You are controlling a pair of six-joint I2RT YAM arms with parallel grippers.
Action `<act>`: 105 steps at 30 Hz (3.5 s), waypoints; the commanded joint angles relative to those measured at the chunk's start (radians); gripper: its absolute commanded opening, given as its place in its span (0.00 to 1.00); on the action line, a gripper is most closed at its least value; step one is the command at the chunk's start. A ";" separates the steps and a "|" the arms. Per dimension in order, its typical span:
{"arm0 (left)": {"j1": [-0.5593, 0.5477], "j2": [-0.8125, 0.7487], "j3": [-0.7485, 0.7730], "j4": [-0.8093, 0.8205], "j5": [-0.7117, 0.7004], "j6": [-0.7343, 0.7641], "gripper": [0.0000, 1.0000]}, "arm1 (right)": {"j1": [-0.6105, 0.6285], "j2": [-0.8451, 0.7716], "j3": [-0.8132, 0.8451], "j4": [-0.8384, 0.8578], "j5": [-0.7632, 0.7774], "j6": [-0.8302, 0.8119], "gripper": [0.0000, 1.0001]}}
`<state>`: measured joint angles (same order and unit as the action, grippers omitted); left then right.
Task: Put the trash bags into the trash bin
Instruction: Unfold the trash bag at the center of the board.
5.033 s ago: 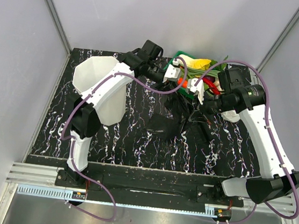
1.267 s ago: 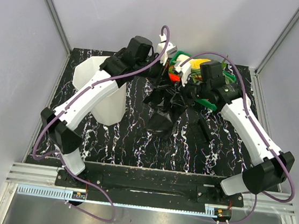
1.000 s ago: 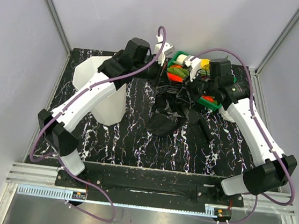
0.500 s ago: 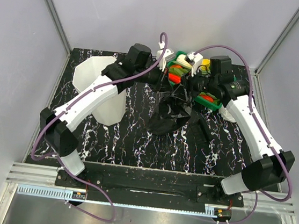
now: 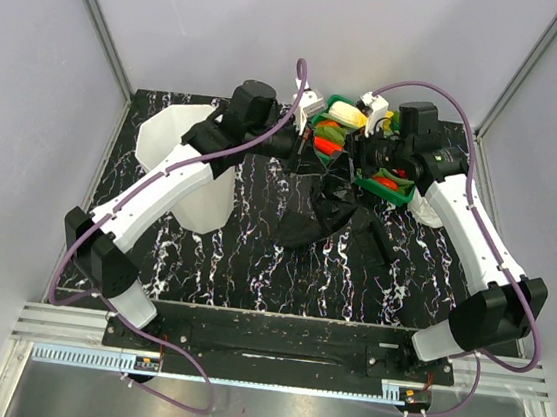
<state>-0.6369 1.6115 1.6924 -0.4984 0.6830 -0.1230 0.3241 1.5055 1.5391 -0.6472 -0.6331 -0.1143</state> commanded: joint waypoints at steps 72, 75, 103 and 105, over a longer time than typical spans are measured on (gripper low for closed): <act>0.063 -0.059 -0.106 0.038 -0.459 0.488 0.00 | -0.086 -0.223 0.119 -0.247 0.111 -0.234 0.00; 0.077 -0.068 -0.096 0.031 -0.468 0.503 0.00 | -0.109 -0.214 0.145 -0.256 0.138 -0.235 0.00; 0.144 -0.064 0.114 0.038 -0.159 0.160 0.00 | -0.149 -0.106 0.280 -0.227 -0.026 -0.157 0.04; 0.132 -0.042 0.151 0.032 -0.152 0.146 0.00 | -0.111 -0.122 0.231 -0.224 -0.043 -0.173 0.06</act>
<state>-0.4900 1.5349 1.7542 -0.4839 0.4213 0.1337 0.1570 1.3933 1.8347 -0.8959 -0.5610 -0.2836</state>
